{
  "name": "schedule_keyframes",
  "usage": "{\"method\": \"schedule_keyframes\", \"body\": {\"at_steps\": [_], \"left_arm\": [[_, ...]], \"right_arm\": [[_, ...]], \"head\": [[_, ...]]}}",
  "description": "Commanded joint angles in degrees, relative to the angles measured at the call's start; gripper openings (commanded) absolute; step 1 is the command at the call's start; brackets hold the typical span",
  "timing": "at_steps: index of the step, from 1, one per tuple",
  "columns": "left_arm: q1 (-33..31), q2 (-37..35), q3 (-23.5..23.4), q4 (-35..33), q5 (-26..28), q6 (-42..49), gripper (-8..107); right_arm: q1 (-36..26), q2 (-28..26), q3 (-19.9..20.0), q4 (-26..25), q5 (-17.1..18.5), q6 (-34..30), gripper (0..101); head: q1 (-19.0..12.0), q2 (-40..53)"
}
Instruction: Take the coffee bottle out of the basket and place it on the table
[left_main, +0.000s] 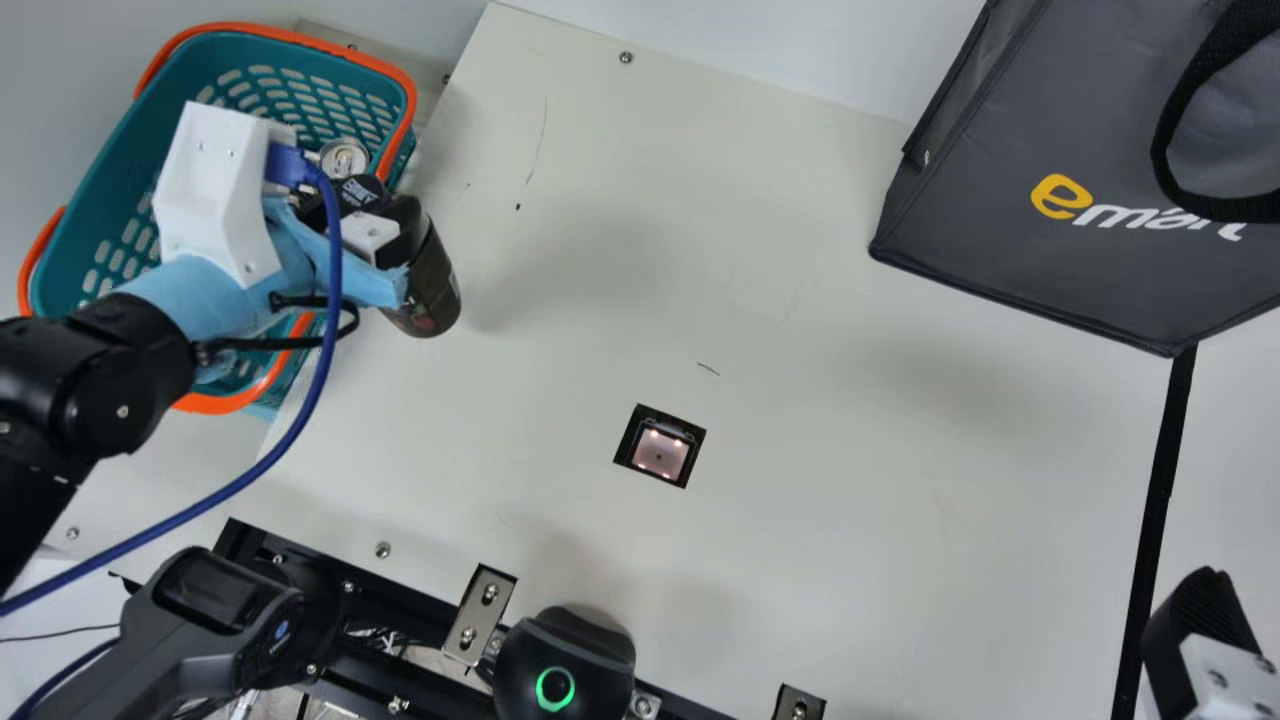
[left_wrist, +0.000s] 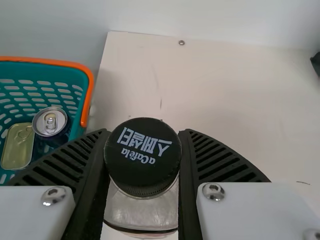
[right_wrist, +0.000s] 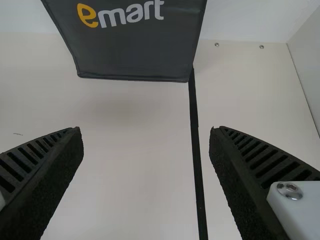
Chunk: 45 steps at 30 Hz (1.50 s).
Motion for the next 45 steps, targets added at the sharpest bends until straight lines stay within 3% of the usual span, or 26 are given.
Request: {"method": "schedule_keyframes", "body": {"at_steps": [1,32,38,45], "left_arm": [[-0.3,0.0,0.8,0.4,-0.9,-0.4,10],[-1.9,0.7,10.7,4.2,-10.9,-4.1,10],[-1.5,3.7,10.6,3.5,-13.5,-3.3,30],[-1.3,4.0,9.7,3.1,-12.5,-3.4,53]], "right_arm": [[0.0,0.0,0.0,0.0,0.0,0.0,91],[0.0,0.0,0.0,0.0,-0.1,0.0,91],[0.0,0.0,0.0,0.0,-0.1,0.0,91],[0.0,0.0,0.0,0.0,-0.1,0.0,91]], "head": [[-1.5,0.1],[-1.5,0.1],[-1.5,0.1],[-1.5,0.1]]}}
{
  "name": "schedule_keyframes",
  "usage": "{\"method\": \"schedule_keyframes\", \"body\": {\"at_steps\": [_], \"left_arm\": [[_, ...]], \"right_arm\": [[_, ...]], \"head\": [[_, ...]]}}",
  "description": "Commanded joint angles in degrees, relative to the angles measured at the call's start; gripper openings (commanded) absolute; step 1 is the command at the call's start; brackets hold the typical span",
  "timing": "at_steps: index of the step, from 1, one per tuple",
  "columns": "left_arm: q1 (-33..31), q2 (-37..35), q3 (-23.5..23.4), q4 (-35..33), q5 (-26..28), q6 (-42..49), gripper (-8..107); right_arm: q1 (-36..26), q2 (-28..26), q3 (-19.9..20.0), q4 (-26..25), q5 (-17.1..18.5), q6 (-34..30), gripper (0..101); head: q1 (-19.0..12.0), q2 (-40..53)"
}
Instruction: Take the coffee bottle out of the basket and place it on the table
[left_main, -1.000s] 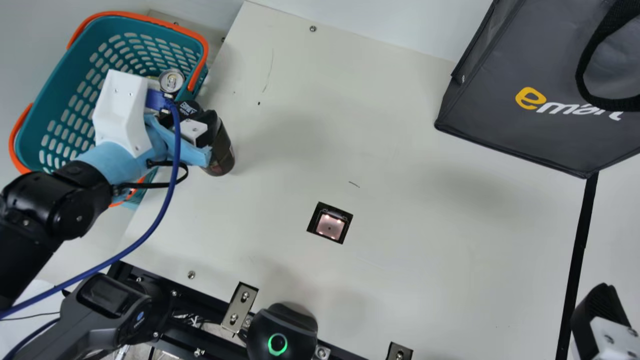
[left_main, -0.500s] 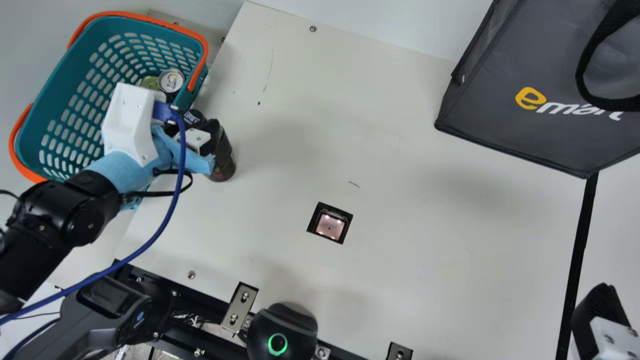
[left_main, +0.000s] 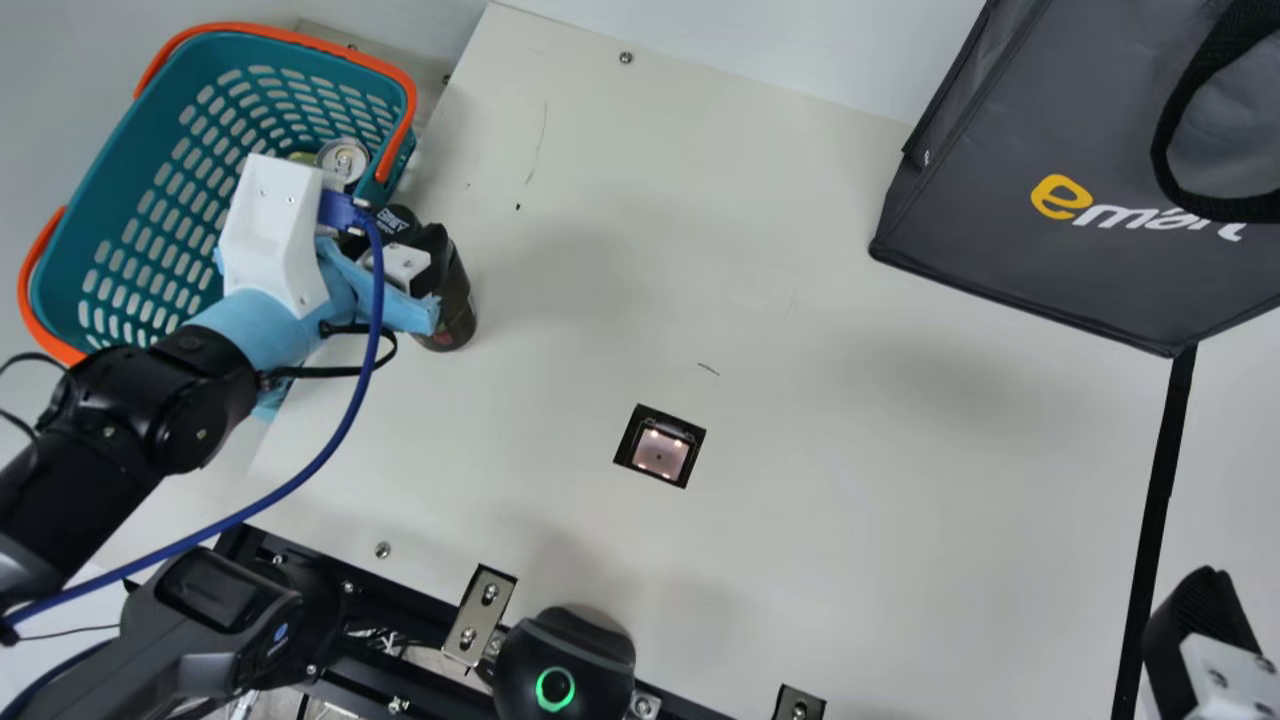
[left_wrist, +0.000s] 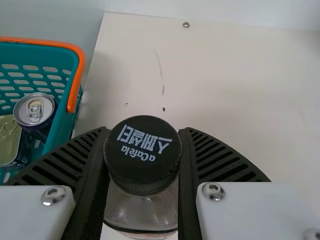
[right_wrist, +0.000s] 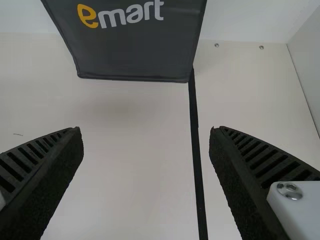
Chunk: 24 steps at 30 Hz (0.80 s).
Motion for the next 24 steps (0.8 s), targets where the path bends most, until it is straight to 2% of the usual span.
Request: {"method": "schedule_keyframes", "body": {"at_steps": [1,11,24], "left_arm": [[0.1,0.0,-0.4,0.0,0.6,-0.2,57],[-0.7,-0.6,-2.5,0.4,3.0,-1.6,90],[-2.4,-0.9,-6.0,1.8,5.5,-4.0,90]], "right_arm": [[0.0,0.0,0.0,0.0,0.0,0.0,91],[0.0,0.0,0.0,0.0,0.0,0.0,91],[0.0,0.0,0.0,0.0,-0.1,0.0,91]], "head": [[-1.5,0.1],[-1.5,0.1],[-1.5,0.1]]}}
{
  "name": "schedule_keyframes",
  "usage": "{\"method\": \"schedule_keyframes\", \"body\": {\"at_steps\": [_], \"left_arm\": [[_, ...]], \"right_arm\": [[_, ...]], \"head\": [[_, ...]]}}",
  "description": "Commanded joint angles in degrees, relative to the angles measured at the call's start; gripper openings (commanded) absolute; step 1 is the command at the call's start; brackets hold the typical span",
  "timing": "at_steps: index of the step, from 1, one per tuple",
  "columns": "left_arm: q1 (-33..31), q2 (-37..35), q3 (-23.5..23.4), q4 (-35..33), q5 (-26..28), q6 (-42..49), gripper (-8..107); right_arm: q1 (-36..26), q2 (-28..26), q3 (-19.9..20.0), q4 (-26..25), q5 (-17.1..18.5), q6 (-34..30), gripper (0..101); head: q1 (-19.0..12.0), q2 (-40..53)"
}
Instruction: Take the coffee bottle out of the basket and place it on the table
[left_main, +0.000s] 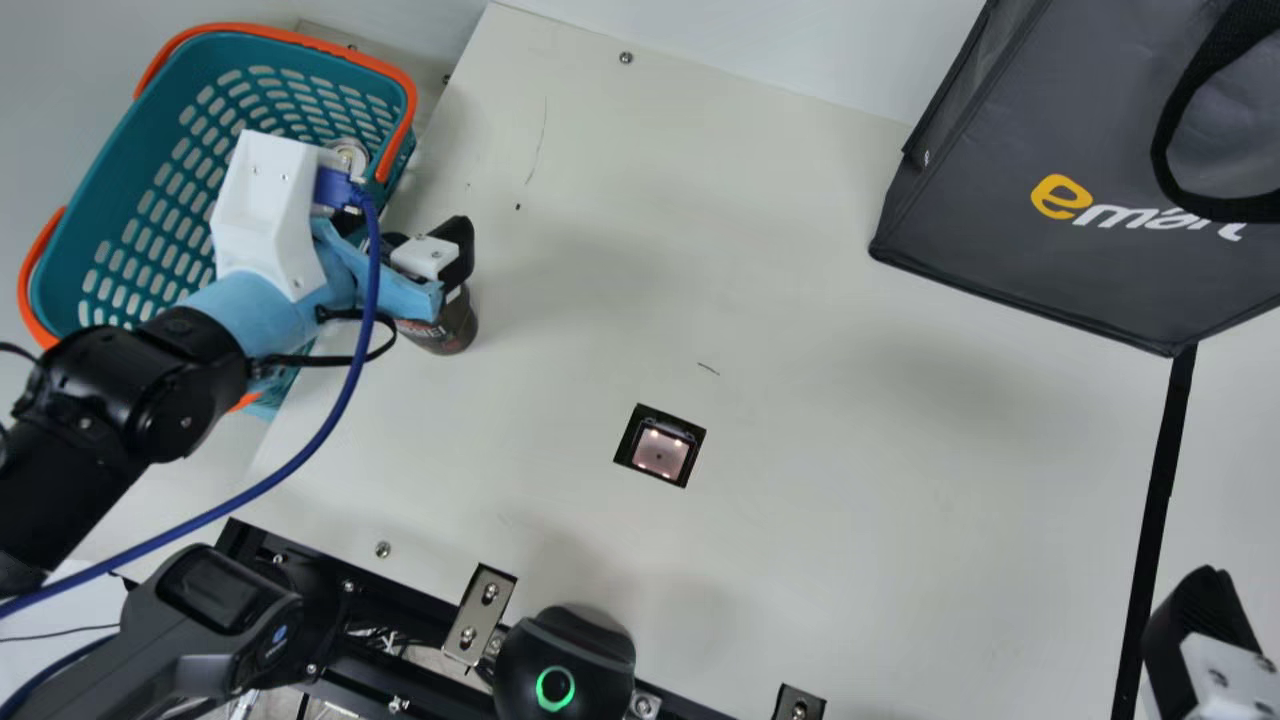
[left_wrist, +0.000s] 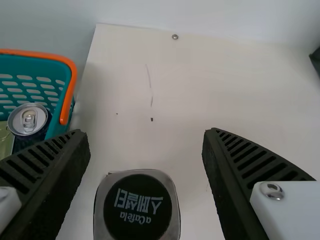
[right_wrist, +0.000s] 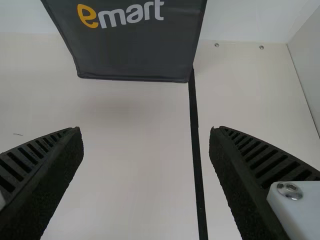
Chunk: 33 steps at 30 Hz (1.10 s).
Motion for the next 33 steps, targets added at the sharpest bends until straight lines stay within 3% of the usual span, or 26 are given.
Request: {"method": "schedule_keyframes", "body": {"at_steps": [1,33], "left_arm": [[-0.1,0.0,-0.5,0.1,0.4,-0.1,90],[3.2,-3.1,-5.3,-3.5,5.9,3.9,90]], "right_arm": [[0.0,0.0,0.0,0.0,0.0,0.0,91],[0.0,0.0,0.0,0.0,0.0,0.0,91]], "head": [[-1.5,0.1],[-1.5,0.1]]}}
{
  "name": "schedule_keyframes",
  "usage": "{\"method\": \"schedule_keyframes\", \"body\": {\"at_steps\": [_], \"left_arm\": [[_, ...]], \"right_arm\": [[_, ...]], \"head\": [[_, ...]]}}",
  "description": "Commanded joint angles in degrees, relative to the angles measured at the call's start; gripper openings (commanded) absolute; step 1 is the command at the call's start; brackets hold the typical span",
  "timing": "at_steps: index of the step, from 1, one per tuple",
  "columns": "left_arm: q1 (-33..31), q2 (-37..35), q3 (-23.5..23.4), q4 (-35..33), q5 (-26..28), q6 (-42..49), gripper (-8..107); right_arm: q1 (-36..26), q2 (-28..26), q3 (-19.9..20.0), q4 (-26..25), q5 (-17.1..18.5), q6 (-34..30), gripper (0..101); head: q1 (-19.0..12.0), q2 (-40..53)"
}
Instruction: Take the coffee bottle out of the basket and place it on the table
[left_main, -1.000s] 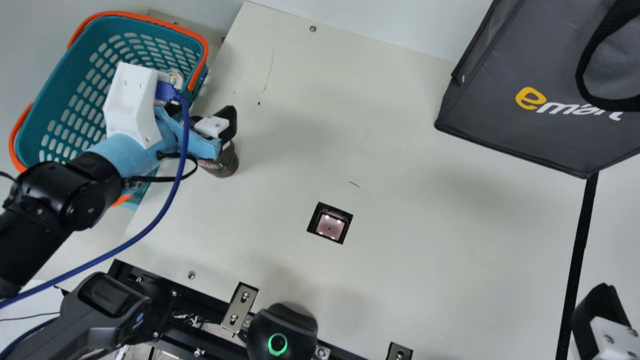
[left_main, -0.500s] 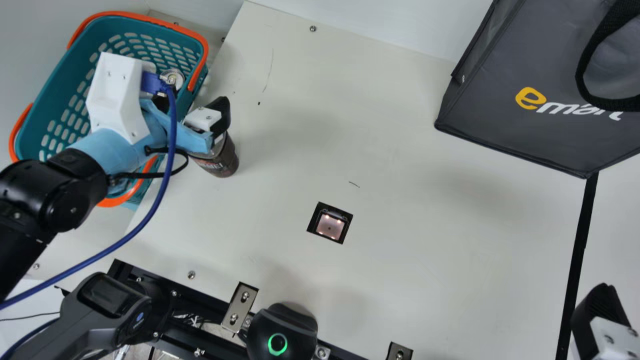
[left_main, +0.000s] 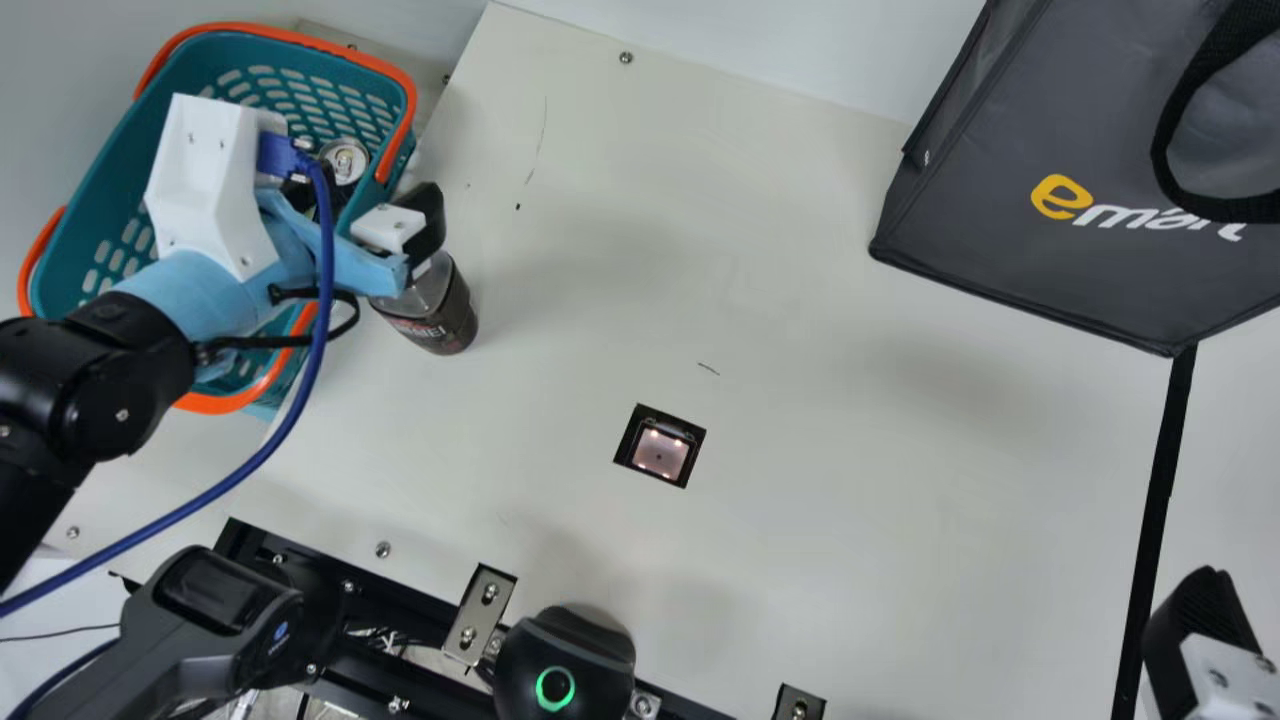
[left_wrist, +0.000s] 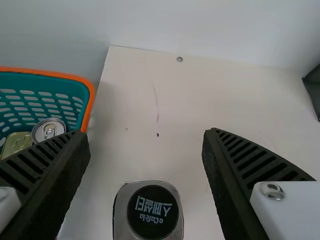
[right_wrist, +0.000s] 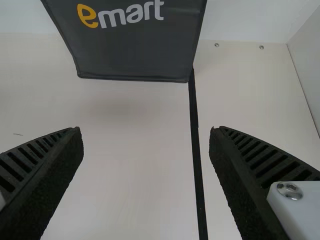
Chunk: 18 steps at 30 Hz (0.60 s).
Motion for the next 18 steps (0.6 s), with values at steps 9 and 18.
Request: {"method": "schedule_keyframes", "body": {"at_steps": [9,18], "left_arm": [[0.0,0.0,0.0,0.0,0.0,0.0,90],[0.0,0.0,0.0,0.0,0.0,0.0,90]], "right_arm": [[0.0,0.0,0.0,0.0,0.0,0.0,91],[0.0,0.0,0.0,0.0,0.0,0.0,91]], "head": [[-1.5,0.1],[-1.5,0.1]]}}
